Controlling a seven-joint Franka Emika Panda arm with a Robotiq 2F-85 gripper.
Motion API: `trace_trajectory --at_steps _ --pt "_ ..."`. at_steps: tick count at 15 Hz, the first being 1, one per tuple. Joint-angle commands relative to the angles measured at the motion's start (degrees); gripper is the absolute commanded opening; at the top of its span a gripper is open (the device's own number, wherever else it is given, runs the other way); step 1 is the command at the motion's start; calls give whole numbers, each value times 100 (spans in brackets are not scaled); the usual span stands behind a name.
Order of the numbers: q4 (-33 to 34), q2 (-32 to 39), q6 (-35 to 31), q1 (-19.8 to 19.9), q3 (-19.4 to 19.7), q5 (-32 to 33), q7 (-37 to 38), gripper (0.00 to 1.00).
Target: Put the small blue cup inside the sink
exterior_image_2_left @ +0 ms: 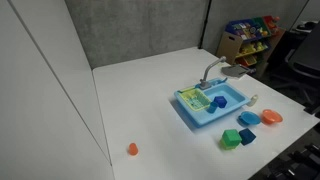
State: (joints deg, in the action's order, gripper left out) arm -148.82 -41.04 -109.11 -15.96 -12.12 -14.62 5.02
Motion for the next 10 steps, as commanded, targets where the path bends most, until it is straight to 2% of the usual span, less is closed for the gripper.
trace_trajectory --at_steps 1,4,10 --pt "12 -2 17 33 -26 -16 -16 100" --pt "12 -2 17 33 -26 -16 -16 100" --pt "454 129 588 256 126 158 -4 100"
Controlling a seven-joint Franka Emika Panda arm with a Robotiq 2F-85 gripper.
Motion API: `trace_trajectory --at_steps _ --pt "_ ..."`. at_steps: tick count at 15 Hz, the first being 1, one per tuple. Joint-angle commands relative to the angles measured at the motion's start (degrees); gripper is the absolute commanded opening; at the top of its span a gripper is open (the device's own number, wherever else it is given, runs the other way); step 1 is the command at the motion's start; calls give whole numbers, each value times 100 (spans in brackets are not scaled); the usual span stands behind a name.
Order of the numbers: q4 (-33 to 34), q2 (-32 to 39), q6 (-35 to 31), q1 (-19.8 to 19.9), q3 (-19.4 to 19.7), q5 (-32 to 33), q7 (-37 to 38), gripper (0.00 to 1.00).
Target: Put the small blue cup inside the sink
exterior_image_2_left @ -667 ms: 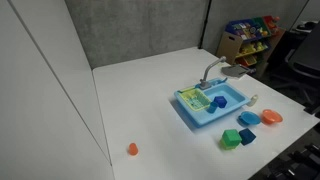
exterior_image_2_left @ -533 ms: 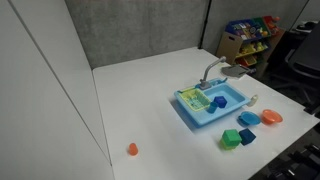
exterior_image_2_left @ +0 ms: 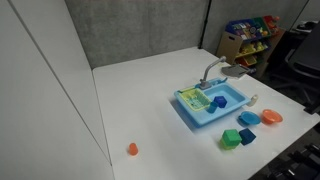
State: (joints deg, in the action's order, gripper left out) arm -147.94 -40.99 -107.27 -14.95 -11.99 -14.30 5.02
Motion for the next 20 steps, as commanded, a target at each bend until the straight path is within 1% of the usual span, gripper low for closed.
trace_trajectory --at_steps 1,4,7,13,20 --pt "463 148 509 221 148 154 -1 100" --pt "756 200 752 442 263 245 7 100" --pt "976 316 780 657 366 315 9 100" --pt "1090 757 458 984 652 291 -60 100" --pt "1161 1582 -277 1247 991 205 -40 100"
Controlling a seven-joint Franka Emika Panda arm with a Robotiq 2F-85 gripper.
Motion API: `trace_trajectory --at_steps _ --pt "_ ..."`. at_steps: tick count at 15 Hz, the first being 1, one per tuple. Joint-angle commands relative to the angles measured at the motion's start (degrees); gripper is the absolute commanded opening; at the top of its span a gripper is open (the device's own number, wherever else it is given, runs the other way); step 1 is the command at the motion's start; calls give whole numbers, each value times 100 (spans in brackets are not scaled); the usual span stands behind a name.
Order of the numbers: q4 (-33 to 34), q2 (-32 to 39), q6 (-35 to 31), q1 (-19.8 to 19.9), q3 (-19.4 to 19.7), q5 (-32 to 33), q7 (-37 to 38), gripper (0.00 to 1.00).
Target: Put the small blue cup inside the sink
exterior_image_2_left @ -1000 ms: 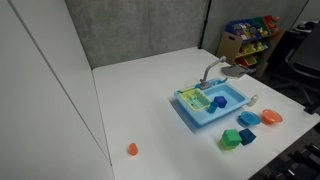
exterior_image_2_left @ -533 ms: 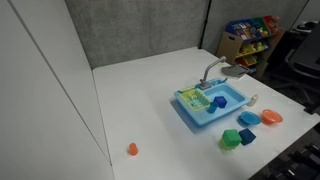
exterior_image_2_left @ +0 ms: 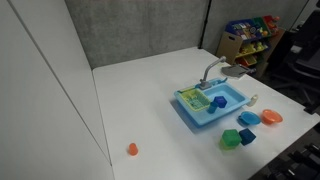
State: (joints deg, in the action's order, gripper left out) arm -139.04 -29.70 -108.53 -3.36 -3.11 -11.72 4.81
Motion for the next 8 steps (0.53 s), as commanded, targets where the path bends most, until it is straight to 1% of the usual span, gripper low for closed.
trace_trajectory --at_steps 1,5,8 --pt "303 584 -246 118 126 -57 16 100" --pt "491 1182 -537 222 142 5 236 100" --pt "640 1641 -630 259 135 30 333 100"
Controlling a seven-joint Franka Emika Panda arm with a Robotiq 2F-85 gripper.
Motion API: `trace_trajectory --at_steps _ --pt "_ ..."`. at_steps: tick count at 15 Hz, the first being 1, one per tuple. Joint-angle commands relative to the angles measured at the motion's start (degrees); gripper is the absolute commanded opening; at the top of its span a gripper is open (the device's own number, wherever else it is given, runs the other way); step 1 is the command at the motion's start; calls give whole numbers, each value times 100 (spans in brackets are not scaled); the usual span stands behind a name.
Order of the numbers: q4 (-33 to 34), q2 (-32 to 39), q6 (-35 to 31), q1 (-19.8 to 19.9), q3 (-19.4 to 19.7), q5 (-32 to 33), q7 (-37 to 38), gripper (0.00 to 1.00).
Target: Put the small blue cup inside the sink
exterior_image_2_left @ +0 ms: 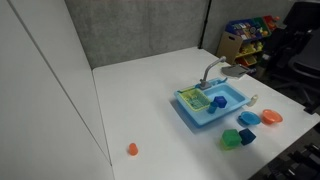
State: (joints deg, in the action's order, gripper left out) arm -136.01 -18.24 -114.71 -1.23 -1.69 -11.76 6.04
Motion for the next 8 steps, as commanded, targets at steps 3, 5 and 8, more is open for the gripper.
trace_trajectory --at_steps 3,5,8 --pt "497 862 1 41 8 10 273 100" --pt "275 708 -65 12 9 4 140 100" --pt "286 796 -66 11 9 4 140 100"
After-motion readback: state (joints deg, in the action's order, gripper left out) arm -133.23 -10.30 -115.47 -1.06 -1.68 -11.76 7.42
